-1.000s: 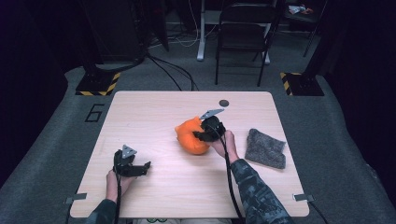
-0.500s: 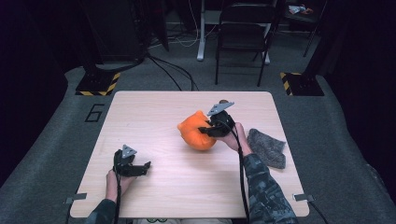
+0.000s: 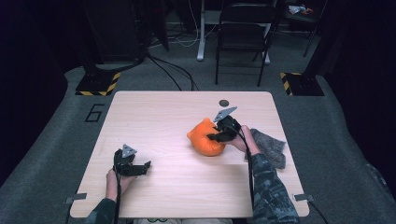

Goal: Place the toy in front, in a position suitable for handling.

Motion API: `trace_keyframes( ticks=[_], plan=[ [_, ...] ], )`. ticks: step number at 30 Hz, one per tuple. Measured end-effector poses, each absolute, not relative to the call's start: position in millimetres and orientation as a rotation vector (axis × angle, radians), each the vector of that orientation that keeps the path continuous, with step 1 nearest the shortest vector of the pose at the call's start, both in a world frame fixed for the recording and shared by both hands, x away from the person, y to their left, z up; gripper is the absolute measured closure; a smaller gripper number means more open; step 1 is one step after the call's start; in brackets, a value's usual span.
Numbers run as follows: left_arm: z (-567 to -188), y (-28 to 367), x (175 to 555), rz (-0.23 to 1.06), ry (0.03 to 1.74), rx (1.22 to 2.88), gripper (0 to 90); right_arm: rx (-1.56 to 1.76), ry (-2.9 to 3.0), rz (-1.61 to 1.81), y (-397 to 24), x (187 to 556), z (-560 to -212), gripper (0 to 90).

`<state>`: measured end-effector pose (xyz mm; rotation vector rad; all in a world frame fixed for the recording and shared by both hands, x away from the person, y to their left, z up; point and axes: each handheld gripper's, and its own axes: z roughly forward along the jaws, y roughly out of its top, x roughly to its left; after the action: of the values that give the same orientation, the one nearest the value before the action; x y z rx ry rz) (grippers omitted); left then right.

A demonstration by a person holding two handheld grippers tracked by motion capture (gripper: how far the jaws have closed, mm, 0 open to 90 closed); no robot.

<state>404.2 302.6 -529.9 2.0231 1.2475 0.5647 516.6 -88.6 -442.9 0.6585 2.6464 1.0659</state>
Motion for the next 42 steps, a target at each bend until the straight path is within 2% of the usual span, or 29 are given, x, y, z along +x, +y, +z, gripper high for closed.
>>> trace_keyframes(
  ticks=[3, 6, 8, 15, 22, 25, 28, 31, 36, 38, 42],
  plan=[
    [-529.9, 302.7, 405.0, 0.565, 1.243, 2.025, 12.1, 0.702, 2.628, 1.059, -89.6, 515.2, -441.3, 52.1],
    [-529.8, 302.4, 406.0, 0.564, 1.242, 2.026, 12.1, 0.779, 2.614, 1.082, -91.4, 514.0, -439.7, 33.9],
    [-529.8, 303.0, 407.7, 0.563, 1.233, 2.031, 12.1, 0.866, 2.574, 1.105, -93.3, 511.6, -435.9, 15.7],
    [-529.5, 302.1, 412.2, 0.558, 1.239, 2.030, 12.1, 1.270, 2.399, 1.160, -83.7, 493.8, -419.1, 7.6],
    [-529.4, 301.1, 414.1, 0.557, 1.239, 2.031, 12.1, 1.446, 2.287, 1.025, -53.4, 488.9, -431.7, 1.9],
    [-529.4, 301.0, 414.1, 0.558, 1.239, 2.030, 12.1, 1.461, 2.240, 0.917, -45.0, 490.0, -443.4, 6.1],
    [-529.5, 301.0, 414.1, 0.559, 1.239, 2.030, 12.1, 1.471, 2.205, 0.898, -50.0, 494.0, -454.1, 16.1],
    [-529.4, 301.0, 414.0, 0.559, 1.240, 2.030, 12.1, 1.458, 2.215, 0.947, -56.3, 493.8, -455.9, 34.7],
    [-529.4, 301.0, 414.0, 0.559, 1.240, 2.029, 12.1, 1.395, 2.239, 1.008, -60.7, 494.0, -451.6, 53.9],
    [-529.4, 301.0, 414.1, 0.558, 1.240, 2.030, 12.1, 1.367, 2.244, 1.041, -63.7, 493.6, -448.1, 57.0],
    [-529.4, 301.1, 414.1, 0.558, 1.240, 2.030, 12.1, 1.309, 2.264, 1.104, -71.5, 493.6, -436.5, 57.8]
  ],
)
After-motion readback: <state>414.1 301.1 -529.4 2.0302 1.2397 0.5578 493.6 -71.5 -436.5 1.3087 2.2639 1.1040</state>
